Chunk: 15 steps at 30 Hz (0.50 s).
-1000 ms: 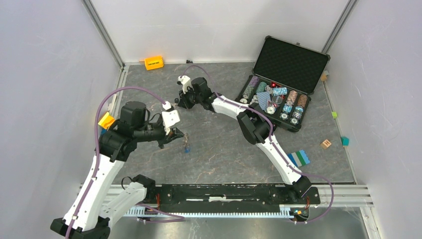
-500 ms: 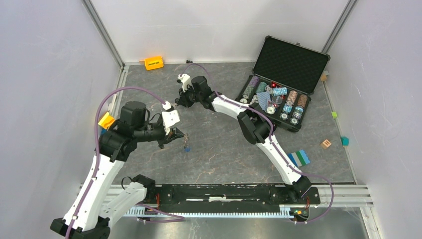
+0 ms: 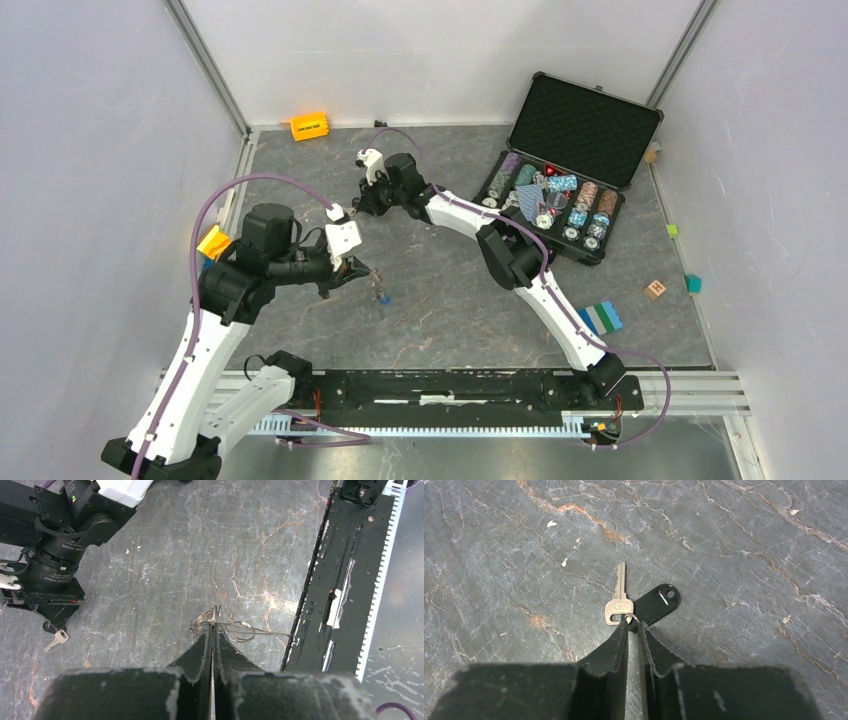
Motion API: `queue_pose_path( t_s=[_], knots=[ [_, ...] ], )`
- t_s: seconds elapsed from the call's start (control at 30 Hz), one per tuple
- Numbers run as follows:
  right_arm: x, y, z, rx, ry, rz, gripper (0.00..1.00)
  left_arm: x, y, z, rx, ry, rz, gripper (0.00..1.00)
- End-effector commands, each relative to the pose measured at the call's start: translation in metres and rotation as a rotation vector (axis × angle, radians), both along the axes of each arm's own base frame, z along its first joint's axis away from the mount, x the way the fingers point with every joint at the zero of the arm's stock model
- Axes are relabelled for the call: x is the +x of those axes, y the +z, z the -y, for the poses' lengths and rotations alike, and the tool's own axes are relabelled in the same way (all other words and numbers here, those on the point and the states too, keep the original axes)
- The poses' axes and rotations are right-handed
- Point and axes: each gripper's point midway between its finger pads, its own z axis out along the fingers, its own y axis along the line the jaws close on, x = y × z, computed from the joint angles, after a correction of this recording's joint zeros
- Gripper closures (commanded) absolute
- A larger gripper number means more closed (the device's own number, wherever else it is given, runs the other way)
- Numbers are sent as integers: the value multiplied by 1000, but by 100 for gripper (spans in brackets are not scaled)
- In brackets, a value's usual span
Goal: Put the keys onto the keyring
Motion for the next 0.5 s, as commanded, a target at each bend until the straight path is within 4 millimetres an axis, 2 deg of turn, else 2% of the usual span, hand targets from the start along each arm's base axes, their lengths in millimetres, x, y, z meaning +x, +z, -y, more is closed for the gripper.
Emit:
queue_pose_path(
  t_s=[0.0, 0.4, 0.47],
  knots=[
    [6, 22, -10, 44, 2, 41, 84, -1, 12, 4, -38, -17, 29, 98],
    [3, 23, -11, 50, 23, 42, 100, -1, 12, 3, -37, -14, 31, 98],
    [0, 24, -12, 52, 41, 39, 100, -1, 12, 3, -37, -11, 32, 98]
  ],
)
